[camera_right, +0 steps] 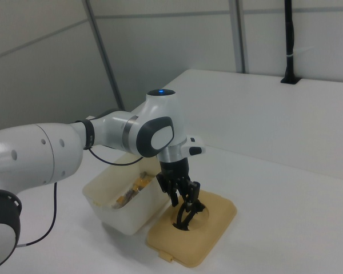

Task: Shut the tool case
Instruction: 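Close the gripper around the black handle of the lid, then lift the tan lid up off the table by its handle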

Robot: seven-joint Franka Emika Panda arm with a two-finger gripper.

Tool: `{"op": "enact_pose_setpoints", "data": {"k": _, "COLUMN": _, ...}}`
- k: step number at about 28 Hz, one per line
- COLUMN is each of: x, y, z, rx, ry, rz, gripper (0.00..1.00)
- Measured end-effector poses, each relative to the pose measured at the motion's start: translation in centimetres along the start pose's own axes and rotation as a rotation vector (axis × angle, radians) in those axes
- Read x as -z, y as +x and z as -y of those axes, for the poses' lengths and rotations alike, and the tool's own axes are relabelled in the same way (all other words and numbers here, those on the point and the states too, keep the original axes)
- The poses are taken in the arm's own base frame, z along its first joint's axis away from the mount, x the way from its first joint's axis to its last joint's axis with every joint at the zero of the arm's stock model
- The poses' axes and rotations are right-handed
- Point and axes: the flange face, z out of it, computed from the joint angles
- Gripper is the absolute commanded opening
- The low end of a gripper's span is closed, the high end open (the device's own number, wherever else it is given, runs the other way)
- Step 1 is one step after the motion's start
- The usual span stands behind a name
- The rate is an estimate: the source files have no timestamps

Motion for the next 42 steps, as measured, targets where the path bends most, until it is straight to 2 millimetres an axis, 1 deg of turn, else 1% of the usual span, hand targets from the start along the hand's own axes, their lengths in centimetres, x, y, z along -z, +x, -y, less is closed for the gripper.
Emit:
{"op": "enact_pose_setpoints", "data": {"k": 1, "x": 0.0, "y": 0.0, "z": 0.0, "rx": 0.0, "ry": 0.0, "rz": 0.001, "gripper": 0.0}}
{"op": "enact_pose_setpoints", "data": {"k": 11, "x": 0.3, "y": 0.0, "z": -0.4, "rx": -0.02, "ry": 0.0, "rz": -0.006, "gripper": 0.0}}
{"op": "enact_pose_setpoints", "data": {"k": 15, "x": 1.4, "y": -0.1, "z": -1.3, "rx": -0.034, "ry": 0.0, "rz": -0.023, "gripper": 0.0}}
{"op": "enact_pose_setpoints", "data": {"k": 21, "x": 3.6, "y": -0.9, "z": -3.6, "rx": -0.047, "ry": 0.001, "rz": -0.034, "gripper": 0.0}}
{"op": "enact_pose_setpoints", "data": {"k": 22, "x": 4.3, "y": -1.3, "z": -4.2, "rx": -0.046, "ry": 0.001, "rz": -0.031, "gripper": 0.0}}
{"op": "enact_pose_setpoints", "data": {"k": 26, "x": 6.8, "y": -2.4, "z": -5.6, "rx": -0.043, "ry": 0.006, "rz": -0.03, "gripper": 0.0}}
{"op": "enact_pose_setpoints", "data": {"k": 27, "x": 8.0, "y": -2.9, "z": -6.0, "rx": -0.045, "ry": 0.011, "rz": -0.035, "gripper": 0.0}}
{"op": "enact_pose_setpoints", "data": {"k": 30, "x": 10.6, "y": -3.9, "z": -6.5, "rx": -0.046, "ry": 0.027, "rz": -0.048, "gripper": 0.0}}
{"op": "enact_pose_setpoints", "data": {"k": 32, "x": 12.7, "y": -4.8, "z": -6.7, "rx": -0.05, "ry": 0.038, "rz": -0.065, "gripper": 0.0}}
{"op": "enact_pose_setpoints", "data": {"k": 37, "x": 16.1, "y": -6.2, "z": -6.5, "rx": -0.05, "ry": 0.046, "rz": -0.09, "gripper": 0.0}}
{"op": "enact_pose_setpoints", "data": {"k": 42, "x": 18.3, "y": -6.8, "z": -6.1, "rx": -0.049, "ry": 0.069, "rz": -0.105, "gripper": 0.0}}
